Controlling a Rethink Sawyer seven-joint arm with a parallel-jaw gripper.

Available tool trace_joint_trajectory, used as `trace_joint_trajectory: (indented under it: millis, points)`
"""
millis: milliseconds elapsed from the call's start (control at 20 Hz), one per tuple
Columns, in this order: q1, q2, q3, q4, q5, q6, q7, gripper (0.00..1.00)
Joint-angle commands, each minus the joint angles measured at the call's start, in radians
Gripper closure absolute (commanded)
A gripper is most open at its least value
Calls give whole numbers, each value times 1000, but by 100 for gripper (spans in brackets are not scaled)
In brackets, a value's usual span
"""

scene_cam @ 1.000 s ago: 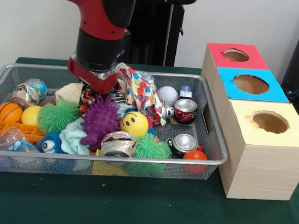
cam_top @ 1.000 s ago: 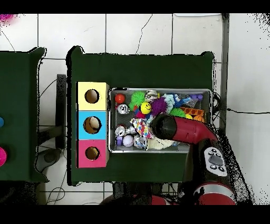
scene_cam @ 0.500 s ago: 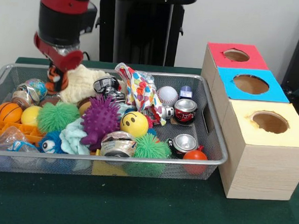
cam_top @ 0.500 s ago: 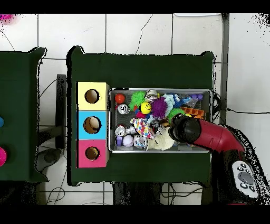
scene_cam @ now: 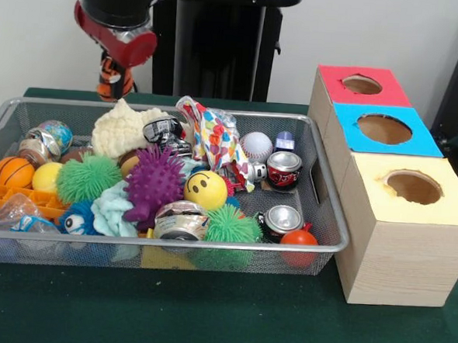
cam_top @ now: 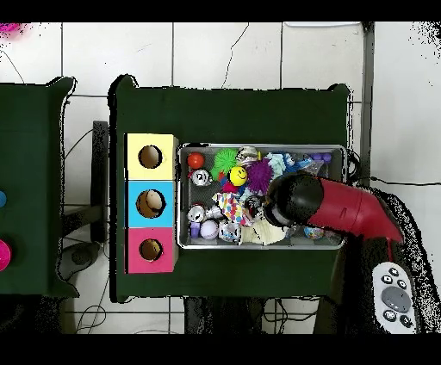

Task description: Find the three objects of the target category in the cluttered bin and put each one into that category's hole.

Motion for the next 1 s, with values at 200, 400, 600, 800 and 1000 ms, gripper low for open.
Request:
trace_joint_trajectory:
  millis: [200, 400, 600, 800, 1000]
  points:
    - [61, 57, 54, -138, 30, 147, 81, 100]
    - [95, 87, 43, -176, 38, 164, 119, 100]
    - [130, 107, 37, -195, 64, 164, 164, 100]
    - [142, 128, 36, -219, 91, 176, 167, 100]
    - [142, 127, 35, -188, 107, 148, 136, 100]
